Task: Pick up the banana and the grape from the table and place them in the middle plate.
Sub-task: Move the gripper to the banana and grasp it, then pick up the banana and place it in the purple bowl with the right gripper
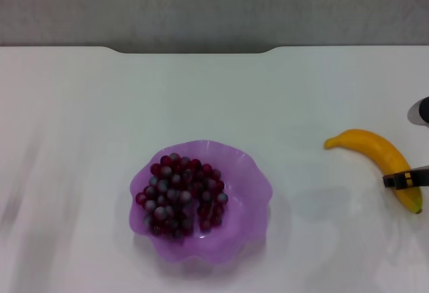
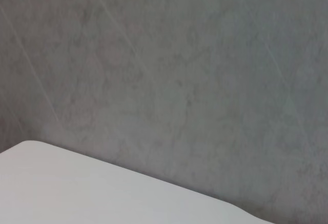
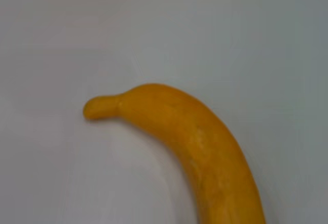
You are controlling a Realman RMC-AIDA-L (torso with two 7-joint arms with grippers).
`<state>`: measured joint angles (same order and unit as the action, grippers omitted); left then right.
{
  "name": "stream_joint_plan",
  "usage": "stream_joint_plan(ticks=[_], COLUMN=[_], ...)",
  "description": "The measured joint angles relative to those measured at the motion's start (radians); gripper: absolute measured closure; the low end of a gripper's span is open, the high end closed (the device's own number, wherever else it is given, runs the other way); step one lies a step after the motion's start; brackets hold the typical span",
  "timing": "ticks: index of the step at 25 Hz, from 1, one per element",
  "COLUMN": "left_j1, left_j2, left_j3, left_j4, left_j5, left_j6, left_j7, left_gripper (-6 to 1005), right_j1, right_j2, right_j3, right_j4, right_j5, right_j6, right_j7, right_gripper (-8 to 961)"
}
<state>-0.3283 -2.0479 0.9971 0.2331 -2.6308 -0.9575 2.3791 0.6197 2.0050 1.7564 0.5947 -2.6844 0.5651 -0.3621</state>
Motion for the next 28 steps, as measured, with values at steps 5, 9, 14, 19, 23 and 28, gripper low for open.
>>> stream_joint_plan(ticks=[5,9,14,19,23,28], left_j1=[-0.002,-0.005,-0.006,-0.002,-0.001,-0.002], left_j2=[0.0,0.0,0.0,0.0,0.001,0.003], left_j3=[0.0,0.0,0.0,-0.001,-0.006,-0.006], left_j4=[0.0,0.0,0.0,-0.005,-0.011,-0.012], left_j5=[0.0,0.0,0.0,0.0,0.0,0.0], left_j6=[0.0,0.0,0.0,0.002,0.002,0.002], left_j7=[0.0,0.0,0.0,0.0,0.0,0.001], left_gripper=[123,124,126,127,128,130], right_j1=[0.0,0.0,-0.005,-0.09,-0.184,-0.208], right_j2=[0.001,0.001,0.005,0.007,0.005,0.003], right_j3=[0.0,-0.001,-0.004,-0.099,-0.144,-0.198], right_j4=[-0.002,-0.003,0.005,0.164,0.379,0.532], right_j5=[0.0,0.0,0.001,0.072,0.092,0.137], right_j6=[-0.009,-0.009,-0.018,-0.032,-0.001,0.053], right_j7=[0.0,0.0,0.002,0.008,0.011,0.008], right_gripper=[350,460,458,456,455,453])
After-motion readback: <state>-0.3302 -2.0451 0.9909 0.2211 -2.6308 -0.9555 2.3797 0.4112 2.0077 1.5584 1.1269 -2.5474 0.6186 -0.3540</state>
